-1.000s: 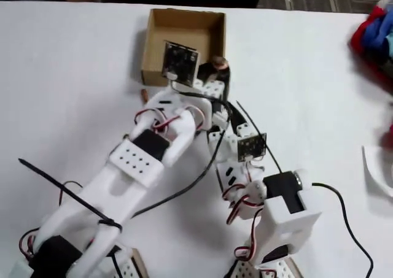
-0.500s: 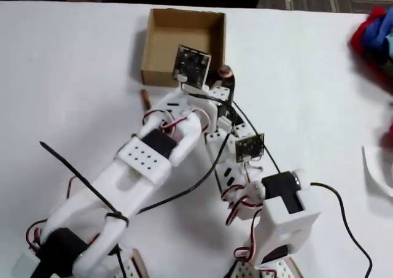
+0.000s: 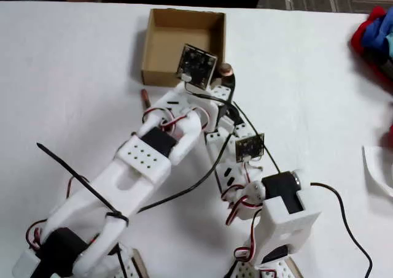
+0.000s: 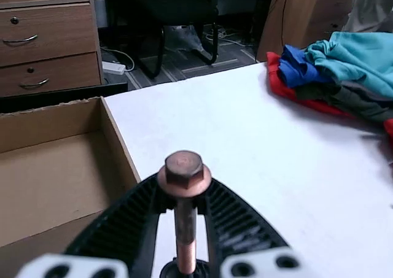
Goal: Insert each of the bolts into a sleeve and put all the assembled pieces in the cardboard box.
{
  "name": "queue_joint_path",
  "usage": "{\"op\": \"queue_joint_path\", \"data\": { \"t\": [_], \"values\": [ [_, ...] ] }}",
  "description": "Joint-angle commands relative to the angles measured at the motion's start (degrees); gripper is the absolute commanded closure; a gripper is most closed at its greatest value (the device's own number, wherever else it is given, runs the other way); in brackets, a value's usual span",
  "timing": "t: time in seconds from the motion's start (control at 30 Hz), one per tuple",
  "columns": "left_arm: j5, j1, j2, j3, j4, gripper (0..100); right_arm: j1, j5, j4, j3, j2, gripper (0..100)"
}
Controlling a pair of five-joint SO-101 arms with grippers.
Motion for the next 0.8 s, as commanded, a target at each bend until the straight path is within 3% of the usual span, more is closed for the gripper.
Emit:
{"op": "queue_joint_path", "data": {
  "t": [0.0, 0.77],
  "values": [
    [-1.2, -0.5, -0.5, -3.2, 0.3, 98, 0.0, 0.3, -1.2, -1.7, 0.1, 97.9],
    [-1.2, -0.5, 1.8, -1.8, 2.5, 98, 1.9, 2.2, -1.5, -1.8, -0.3, 97.9]
  ]
}}
